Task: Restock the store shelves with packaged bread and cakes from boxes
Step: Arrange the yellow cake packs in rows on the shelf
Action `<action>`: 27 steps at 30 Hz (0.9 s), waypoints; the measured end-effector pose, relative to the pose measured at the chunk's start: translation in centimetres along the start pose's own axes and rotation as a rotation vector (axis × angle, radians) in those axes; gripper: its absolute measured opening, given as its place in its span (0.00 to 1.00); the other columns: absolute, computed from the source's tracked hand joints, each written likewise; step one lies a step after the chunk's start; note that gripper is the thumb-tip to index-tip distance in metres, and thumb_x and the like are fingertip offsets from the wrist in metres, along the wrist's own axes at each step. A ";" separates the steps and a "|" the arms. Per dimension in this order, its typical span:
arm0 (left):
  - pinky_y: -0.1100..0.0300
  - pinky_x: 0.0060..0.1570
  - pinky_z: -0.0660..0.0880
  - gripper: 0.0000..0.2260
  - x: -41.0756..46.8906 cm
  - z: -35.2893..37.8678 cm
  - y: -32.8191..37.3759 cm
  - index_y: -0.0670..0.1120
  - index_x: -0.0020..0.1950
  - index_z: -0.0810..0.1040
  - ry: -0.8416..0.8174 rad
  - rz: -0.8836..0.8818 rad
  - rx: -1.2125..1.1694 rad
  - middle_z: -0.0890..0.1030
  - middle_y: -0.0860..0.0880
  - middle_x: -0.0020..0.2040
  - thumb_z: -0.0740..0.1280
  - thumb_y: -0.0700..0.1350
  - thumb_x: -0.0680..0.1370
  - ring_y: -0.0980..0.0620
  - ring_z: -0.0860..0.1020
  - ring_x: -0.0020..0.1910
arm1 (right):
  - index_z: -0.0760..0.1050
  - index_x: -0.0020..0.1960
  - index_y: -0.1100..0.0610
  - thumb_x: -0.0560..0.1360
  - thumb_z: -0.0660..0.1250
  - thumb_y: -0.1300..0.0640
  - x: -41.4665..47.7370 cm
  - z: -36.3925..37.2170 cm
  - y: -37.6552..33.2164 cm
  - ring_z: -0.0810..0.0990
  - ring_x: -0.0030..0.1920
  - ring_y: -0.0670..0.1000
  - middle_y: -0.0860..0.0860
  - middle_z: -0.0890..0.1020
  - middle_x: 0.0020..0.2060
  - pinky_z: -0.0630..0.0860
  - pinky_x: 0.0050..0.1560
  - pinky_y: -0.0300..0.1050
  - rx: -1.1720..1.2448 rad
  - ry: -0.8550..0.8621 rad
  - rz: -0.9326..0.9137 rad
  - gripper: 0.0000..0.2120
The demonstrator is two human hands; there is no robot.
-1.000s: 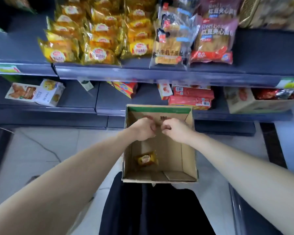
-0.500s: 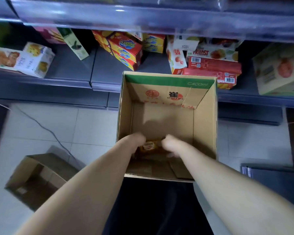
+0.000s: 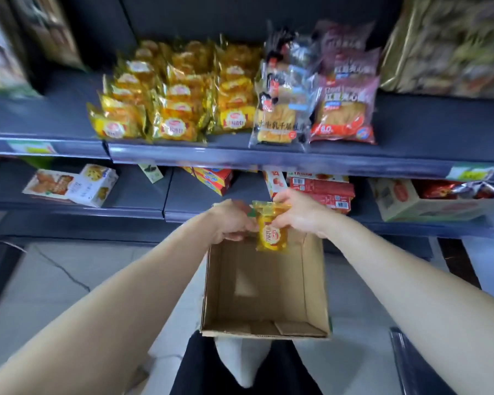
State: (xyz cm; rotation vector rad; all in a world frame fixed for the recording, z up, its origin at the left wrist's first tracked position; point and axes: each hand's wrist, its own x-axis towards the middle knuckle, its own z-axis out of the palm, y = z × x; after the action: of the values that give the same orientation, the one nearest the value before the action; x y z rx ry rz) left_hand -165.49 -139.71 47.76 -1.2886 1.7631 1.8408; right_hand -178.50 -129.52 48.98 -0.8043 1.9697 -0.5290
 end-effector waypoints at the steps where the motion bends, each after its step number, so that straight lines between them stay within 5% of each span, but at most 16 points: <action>1: 0.62 0.40 0.76 0.18 -1.0 -0.7 1.5 0.46 0.61 0.72 0.011 0.088 -0.064 0.75 0.48 0.47 0.67 0.32 0.74 0.54 0.73 0.38 | 0.66 0.67 0.55 0.69 0.74 0.60 -0.6 -1.1 -1.6 0.74 0.56 0.52 0.52 0.73 0.61 0.73 0.53 0.45 -0.080 0.024 -0.056 0.30; 3: 0.65 0.36 0.78 0.19 -2.8 -1.9 4.2 0.48 0.61 0.71 -0.006 0.201 -0.111 0.76 0.49 0.49 0.68 0.32 0.74 0.55 0.76 0.41 | 0.63 0.69 0.55 0.70 0.74 0.61 -1.3 -2.9 -4.6 0.72 0.53 0.51 0.54 0.71 0.62 0.70 0.44 0.42 -0.172 0.068 -0.142 0.32; 7: 0.64 0.36 0.80 0.10 -5.0 -5.1 8.1 0.41 0.56 0.75 0.080 0.291 -0.177 0.78 0.45 0.45 0.67 0.34 0.76 0.53 0.77 0.40 | 0.61 0.71 0.55 0.70 0.74 0.60 -2.0 -5.3 -9.6 0.75 0.57 0.53 0.56 0.72 0.64 0.73 0.54 0.44 -0.044 0.162 -0.282 0.34; 12: 0.56 0.37 0.80 0.06 -4.7 -9.8 9.4 0.40 0.50 0.69 0.364 0.247 -0.596 0.77 0.44 0.40 0.65 0.33 0.77 0.48 0.76 0.36 | 0.70 0.65 0.58 0.75 0.67 0.60 -1.9 -7.4 -12.6 0.76 0.54 0.51 0.54 0.77 0.58 0.73 0.54 0.43 0.066 0.462 -0.359 0.19; 15: 0.61 0.39 0.78 0.04 -3.4 -11.4 9.4 0.42 0.46 0.71 0.407 0.149 -0.571 0.75 0.46 0.39 0.62 0.35 0.79 0.52 0.75 0.36 | 0.74 0.61 0.57 0.76 0.65 0.62 -1.3 -8.1 -13.4 0.76 0.51 0.49 0.52 0.78 0.55 0.71 0.49 0.39 0.034 0.506 -0.345 0.14; 19: 0.61 0.41 0.74 0.12 -1.5 -11.9 9.4 0.46 0.37 0.69 0.410 0.137 -0.492 0.72 0.49 0.37 0.61 0.32 0.78 0.53 0.72 0.35 | 0.77 0.57 0.57 0.76 0.65 0.63 -0.6 -8.2 -14.2 0.76 0.51 0.48 0.51 0.79 0.52 0.71 0.50 0.38 0.005 0.509 -0.345 0.11; 22: 0.58 0.57 0.75 0.02 -1.2 -11.6 10.0 0.44 0.50 0.74 0.478 0.120 -0.411 0.75 0.48 0.38 0.64 0.38 0.79 0.52 0.73 0.39 | 0.78 0.56 0.56 0.77 0.63 0.63 -0.1 -8.2 -14.4 0.77 0.49 0.48 0.49 0.79 0.49 0.70 0.47 0.37 -0.022 0.508 -0.323 0.10; 24: 0.57 0.57 0.76 0.16 -0.2 -12.0 9.9 0.41 0.64 0.73 0.522 0.138 -0.362 0.81 0.44 0.50 0.67 0.38 0.77 0.51 0.76 0.43 | 0.79 0.55 0.56 0.77 0.63 0.63 0.2 -8.4 -14.4 0.77 0.49 0.48 0.48 0.79 0.48 0.71 0.48 0.38 -0.022 0.519 -0.311 0.10; 27: 0.55 0.55 0.78 0.20 0.0 -12.4 9.9 0.42 0.67 0.73 0.562 0.145 -0.184 0.79 0.42 0.60 0.69 0.40 0.76 0.47 0.78 0.49 | 0.79 0.55 0.56 0.77 0.63 0.64 0.7 -8.6 -14.2 0.77 0.50 0.48 0.48 0.79 0.49 0.71 0.51 0.39 -0.032 0.535 -0.296 0.10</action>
State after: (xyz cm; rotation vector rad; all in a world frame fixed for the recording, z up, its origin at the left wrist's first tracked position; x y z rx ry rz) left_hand -167.82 -153.03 55.99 -1.9478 2.0301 1.8748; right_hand -181.64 -139.47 61.88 -1.0644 2.3568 -0.9685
